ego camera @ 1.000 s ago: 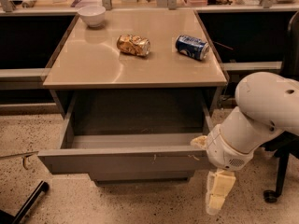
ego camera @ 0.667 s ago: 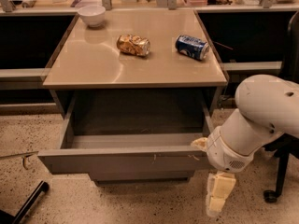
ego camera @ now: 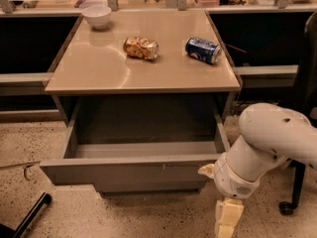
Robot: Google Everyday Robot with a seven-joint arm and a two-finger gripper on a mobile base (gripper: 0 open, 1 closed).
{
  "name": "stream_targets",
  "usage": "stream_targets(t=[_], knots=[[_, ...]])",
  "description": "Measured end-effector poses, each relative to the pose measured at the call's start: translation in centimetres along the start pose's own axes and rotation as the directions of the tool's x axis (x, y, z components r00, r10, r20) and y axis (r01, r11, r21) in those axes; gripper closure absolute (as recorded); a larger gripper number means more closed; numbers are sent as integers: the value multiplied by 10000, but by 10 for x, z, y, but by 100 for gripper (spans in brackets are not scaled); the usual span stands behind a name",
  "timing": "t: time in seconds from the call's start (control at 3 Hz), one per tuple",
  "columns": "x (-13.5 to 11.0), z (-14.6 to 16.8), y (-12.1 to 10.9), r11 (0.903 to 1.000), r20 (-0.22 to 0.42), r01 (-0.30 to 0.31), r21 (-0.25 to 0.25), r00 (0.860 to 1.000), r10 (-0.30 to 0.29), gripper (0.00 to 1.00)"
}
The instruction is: Close top drawer
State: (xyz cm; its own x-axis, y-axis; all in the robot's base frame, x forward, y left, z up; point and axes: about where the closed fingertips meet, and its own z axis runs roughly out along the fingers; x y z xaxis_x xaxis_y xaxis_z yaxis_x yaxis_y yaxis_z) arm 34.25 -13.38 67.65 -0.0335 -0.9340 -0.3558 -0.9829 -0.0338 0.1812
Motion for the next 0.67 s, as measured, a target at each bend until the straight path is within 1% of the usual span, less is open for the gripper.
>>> stream_targets(t=[0.33, 0.67], knots=[[3, 25, -13, 9992, 49, 354, -195, 9994, -353, 0], [-9, 34, -47, 9935, -40, 1128, 177, 9936, -1128, 0]])
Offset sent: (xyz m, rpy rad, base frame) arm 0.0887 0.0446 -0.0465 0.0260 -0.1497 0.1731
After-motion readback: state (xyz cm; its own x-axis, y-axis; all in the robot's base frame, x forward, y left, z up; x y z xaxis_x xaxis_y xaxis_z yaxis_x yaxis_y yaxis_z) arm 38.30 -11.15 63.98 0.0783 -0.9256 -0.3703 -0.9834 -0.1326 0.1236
